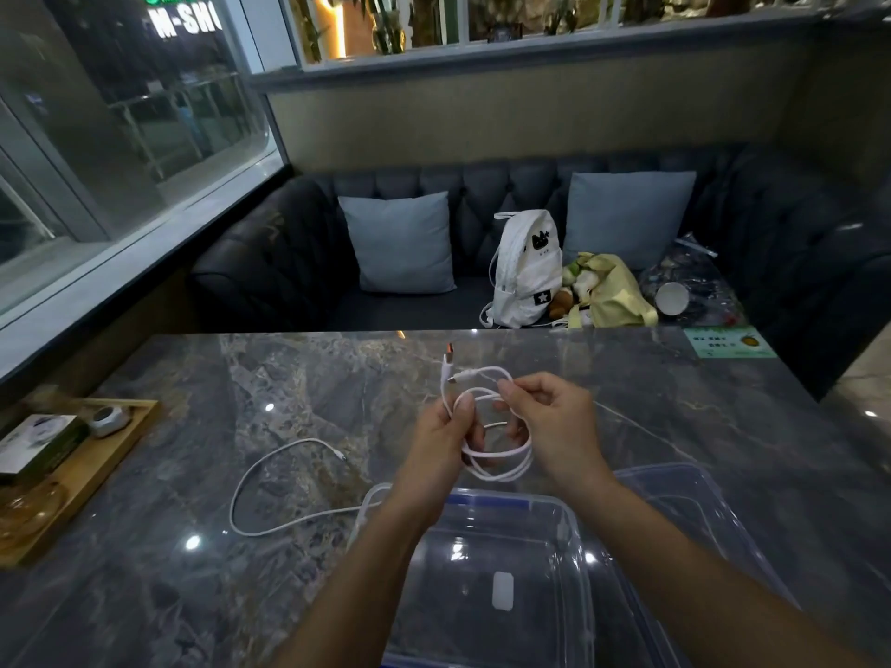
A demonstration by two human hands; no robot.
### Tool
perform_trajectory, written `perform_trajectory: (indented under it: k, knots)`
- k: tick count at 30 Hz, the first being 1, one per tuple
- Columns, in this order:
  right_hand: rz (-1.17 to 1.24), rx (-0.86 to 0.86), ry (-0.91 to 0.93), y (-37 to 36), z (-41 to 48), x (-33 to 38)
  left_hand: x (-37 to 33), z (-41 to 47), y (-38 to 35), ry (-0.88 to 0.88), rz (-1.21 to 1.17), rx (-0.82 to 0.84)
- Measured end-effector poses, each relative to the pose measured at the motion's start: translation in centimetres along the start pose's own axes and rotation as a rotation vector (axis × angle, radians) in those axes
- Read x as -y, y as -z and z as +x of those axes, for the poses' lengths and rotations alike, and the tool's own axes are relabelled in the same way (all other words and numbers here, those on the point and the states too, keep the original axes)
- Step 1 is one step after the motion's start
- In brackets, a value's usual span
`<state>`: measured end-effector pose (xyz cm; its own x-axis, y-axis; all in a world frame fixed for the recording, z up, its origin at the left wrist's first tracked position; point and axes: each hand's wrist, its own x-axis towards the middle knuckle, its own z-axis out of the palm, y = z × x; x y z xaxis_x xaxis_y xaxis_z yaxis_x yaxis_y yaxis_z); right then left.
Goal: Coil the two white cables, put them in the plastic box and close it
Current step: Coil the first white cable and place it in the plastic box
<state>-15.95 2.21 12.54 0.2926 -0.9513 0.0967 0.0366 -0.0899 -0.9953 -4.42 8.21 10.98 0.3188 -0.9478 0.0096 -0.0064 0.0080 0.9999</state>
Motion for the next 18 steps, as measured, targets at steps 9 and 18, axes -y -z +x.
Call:
perform_trajectory:
  k: [9,18]
  knots:
    - [-0.043,-0.024,-0.030,-0.1,0.4,-0.1,0.2,-0.5,-0.5,-0.296,0.705,-0.182]
    - [-0.505,0.345,0.011,0.5,0.9,0.5,0.8,-1.2,0.4,-0.301,0.856,-0.315]
